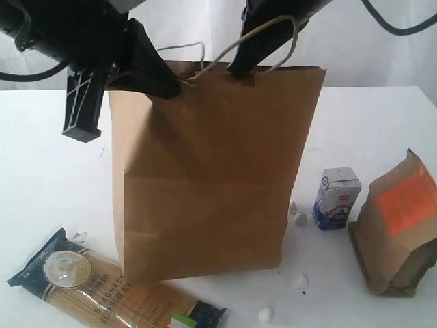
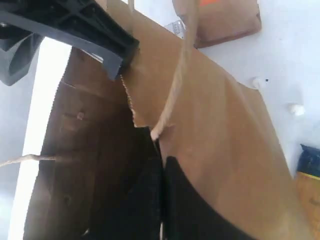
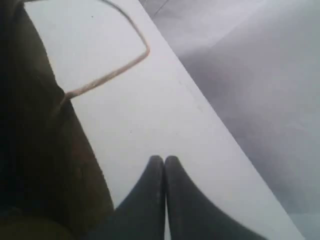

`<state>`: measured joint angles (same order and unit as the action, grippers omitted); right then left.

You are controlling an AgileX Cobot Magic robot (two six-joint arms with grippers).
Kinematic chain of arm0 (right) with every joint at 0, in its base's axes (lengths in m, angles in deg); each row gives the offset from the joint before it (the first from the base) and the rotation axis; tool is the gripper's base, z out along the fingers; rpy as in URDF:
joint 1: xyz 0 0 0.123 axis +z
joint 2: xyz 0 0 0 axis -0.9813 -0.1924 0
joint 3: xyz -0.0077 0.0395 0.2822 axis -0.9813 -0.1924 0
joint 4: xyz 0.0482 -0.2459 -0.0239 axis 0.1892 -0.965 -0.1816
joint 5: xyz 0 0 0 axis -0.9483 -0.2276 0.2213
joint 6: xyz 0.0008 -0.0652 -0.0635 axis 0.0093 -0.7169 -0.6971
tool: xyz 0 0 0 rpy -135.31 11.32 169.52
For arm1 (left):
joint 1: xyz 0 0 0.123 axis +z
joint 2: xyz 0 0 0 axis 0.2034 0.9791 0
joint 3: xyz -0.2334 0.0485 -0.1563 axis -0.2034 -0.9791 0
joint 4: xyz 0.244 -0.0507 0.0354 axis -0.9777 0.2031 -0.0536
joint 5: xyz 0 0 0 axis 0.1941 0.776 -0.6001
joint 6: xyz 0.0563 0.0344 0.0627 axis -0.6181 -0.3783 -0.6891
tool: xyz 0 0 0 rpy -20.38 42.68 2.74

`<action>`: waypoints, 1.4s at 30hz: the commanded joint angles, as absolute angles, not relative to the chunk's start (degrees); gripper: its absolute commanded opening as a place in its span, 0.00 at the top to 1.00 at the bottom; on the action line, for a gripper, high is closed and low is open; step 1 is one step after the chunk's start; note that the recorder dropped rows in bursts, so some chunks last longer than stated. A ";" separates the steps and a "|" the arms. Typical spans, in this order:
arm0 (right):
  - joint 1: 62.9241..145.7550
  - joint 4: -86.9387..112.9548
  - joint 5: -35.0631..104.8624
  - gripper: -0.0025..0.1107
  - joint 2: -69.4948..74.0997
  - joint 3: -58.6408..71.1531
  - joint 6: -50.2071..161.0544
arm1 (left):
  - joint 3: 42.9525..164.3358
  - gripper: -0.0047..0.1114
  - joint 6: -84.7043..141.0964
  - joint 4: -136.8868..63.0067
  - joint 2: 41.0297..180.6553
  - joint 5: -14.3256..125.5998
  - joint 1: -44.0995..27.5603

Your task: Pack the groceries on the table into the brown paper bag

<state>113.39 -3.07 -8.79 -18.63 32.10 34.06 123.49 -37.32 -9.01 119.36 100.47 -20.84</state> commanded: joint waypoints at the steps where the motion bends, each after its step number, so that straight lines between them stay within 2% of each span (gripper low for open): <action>1: 113.18 5.56 -12.73 0.95 -18.04 32.11 30.38 | 122.72 0.96 -35.00 -5.53 117.75 103.57 -21.00; 3: 113.18 8.52 -14.32 0.86 -17.94 32.11 28.82 | 122.72 0.96 -35.00 -6.26 117.64 105.92 -21.00; 5: 113.18 9.82 -15.36 0.69 -17.68 32.11 27.85 | 122.72 0.96 -35.00 -6.39 117.64 106.68 -21.00; 7: 113.18 10.06 -15.79 0.47 -17.18 32.11 27.84 | 122.72 0.96 -35.00 -6.39 117.64 106.68 -21.00; 8: 113.18 10.06 -16.08 0.42 -16.90 32.11 27.84 | 122.72 0.96 -35.00 -6.39 117.64 106.82 -21.00; 18: 113.18 10.19 -16.23 0.44 -9.46 32.11 31.56 | 119.37 0.96 -35.25 -4.59 117.64 108.87 -21.00; 35: 113.18 11.66 -27.32 0.44 -3.29 32.02 34.49 | 113.97 0.96 -35.27 -3.55 110.56 113.71 -21.00; 38: 113.18 12.07 -28.33 0.44 -3.03 31.90 35.00 | 113.97 0.87 -35.04 -3.55 108.21 113.71 -21.00; 42: 113.18 13.68 -28.94 0.44 -2.69 31.90 35.38 | 113.97 0.62 -32.42 -3.55 106.64 113.71 -21.00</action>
<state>113.32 12.46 -28.16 -3.44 32.10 34.69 113.99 -34.64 -5.03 108.09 111.97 -20.84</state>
